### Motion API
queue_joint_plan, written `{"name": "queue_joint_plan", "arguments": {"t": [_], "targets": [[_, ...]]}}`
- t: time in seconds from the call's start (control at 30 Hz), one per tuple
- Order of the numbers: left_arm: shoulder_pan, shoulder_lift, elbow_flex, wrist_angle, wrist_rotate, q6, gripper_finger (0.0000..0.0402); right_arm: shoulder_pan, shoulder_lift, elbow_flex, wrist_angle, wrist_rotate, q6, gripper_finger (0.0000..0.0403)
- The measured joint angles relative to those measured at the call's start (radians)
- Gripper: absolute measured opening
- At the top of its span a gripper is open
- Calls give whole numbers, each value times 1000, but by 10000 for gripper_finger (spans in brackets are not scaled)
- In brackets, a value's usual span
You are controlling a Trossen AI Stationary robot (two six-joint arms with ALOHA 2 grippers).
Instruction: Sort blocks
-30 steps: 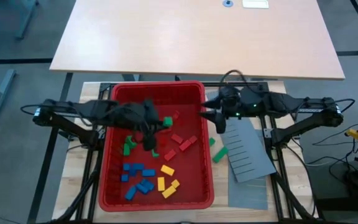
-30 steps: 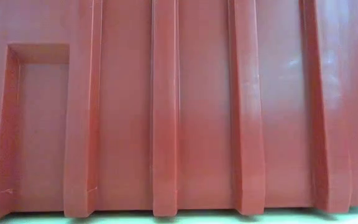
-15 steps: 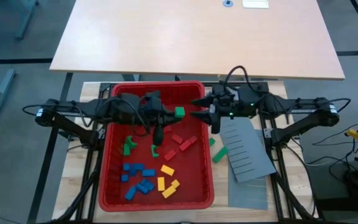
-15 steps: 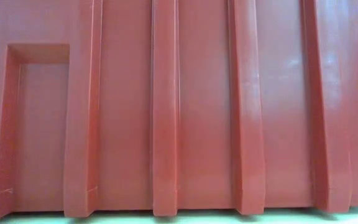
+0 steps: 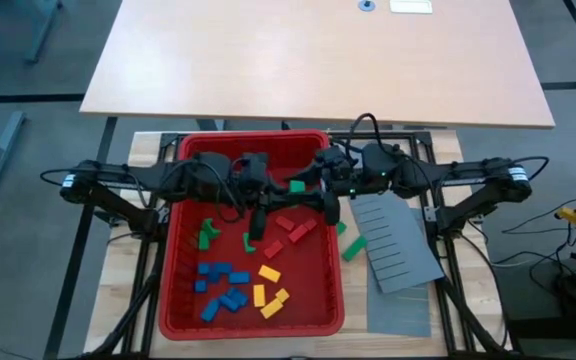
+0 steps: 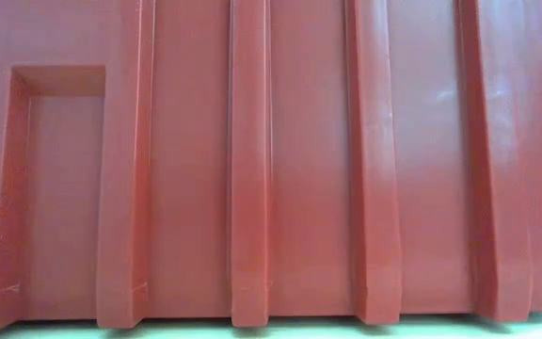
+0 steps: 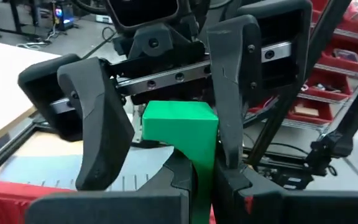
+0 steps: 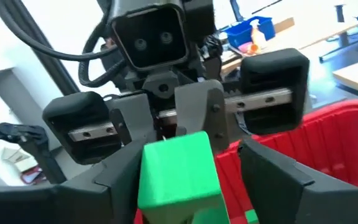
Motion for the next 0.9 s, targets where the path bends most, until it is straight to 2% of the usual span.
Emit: {"name": "queue_joint_plan", "arguments": {"t": [0.13, 0.3, 0.53, 0.63, 0.9], "targets": [[0, 4, -1, 5, 3, -9, 8, 0, 9, 0, 12, -28, -2, 198], [0, 7, -2, 9, 3, -9, 8, 0, 8, 0, 7, -38, -5, 109], [0, 7, -2, 9, -3, -9, 11, 0, 8, 1, 2, -44, -24, 107], [0, 6, -2, -10, -7, -18, 43, 0, 7, 1, -7, -41, -30, 107], [0, 4, 0, -136, -8, -31, 176, -2, -14, -3, -126, -20, -36, 107]]}}
